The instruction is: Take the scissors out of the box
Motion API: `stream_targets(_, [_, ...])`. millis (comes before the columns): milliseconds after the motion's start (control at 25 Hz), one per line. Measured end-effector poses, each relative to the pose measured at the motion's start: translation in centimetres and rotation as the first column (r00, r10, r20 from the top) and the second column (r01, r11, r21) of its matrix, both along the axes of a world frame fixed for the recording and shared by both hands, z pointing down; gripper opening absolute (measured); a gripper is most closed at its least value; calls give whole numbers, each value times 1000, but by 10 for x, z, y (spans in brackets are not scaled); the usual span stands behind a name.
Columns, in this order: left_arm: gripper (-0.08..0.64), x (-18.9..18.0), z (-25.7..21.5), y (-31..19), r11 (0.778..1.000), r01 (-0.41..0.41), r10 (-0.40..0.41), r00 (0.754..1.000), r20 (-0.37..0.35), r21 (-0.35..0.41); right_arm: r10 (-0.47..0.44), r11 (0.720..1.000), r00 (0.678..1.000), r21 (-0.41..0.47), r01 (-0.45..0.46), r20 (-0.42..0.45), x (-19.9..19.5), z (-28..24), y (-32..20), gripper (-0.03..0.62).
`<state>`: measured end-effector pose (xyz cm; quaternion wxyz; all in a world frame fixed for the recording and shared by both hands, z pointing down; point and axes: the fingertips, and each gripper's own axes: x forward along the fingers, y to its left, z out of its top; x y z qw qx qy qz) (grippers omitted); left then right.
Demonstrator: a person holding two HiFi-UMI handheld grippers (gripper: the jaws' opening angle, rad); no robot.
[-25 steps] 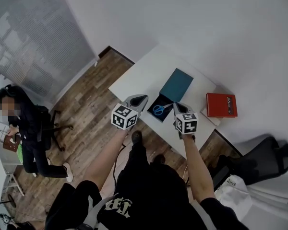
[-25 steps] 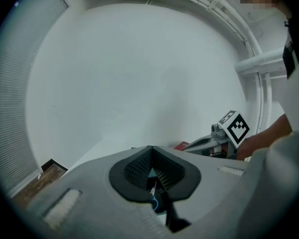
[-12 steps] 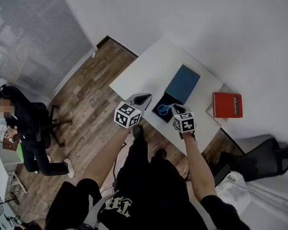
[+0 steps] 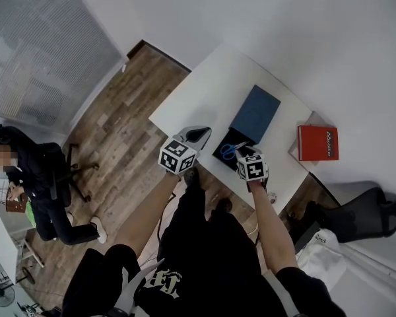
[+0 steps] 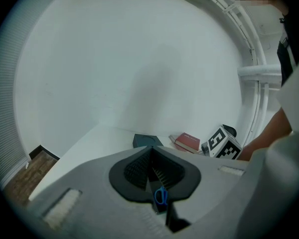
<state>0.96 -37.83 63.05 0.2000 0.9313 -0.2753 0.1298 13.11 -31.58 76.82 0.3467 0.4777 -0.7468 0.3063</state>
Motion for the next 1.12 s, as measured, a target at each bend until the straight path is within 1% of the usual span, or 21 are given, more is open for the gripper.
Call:
stream_targets(80, [2,-2,5,-7,1000,-12,12,1000,4,-9,-23,1000,1000,-21,23,-8,-5,10,-2,141])
stream_targets(200, [2,-4,13,-14,999,-29,29,1000,8,-24,-108,993,993,-52,106,-53,-12,24,-1,160])
stream_targets(360, [2,-8,24,-21,998,-45,45,999,14,-44,-225,971,969,-104,215,-98,-22,43,2,194])
stream_targets(520, [2,-11,31,-27,997,-49,50,999,12,-60,-321,942,937,-145,302,-137,-25,58,5,219])
stream_targets(640, [2,-10,37,-31,996,-55,56,998,11,-71,-394,914,906,-169,369,-152,-25,66,5,241])
stream_targets(800, [2,-10,44,-33,995,-58,59,998,12,-83,-481,873,859,-188,451,-175,-28,71,6,249])
stream_targets(880, [2,-10,46,-34,995,-54,56,998,13,-88,-524,848,832,-201,491,-180,-30,74,6,252])
stream_targets(1040, [2,-11,48,-35,995,-47,48,999,11,-93,-611,787,769,-257,562,-188,-30,84,11,265])
stream_targets(1120, [2,-14,50,-35,995,-38,40,999,10,-95,-629,772,752,-269,576,-195,-29,86,11,261])
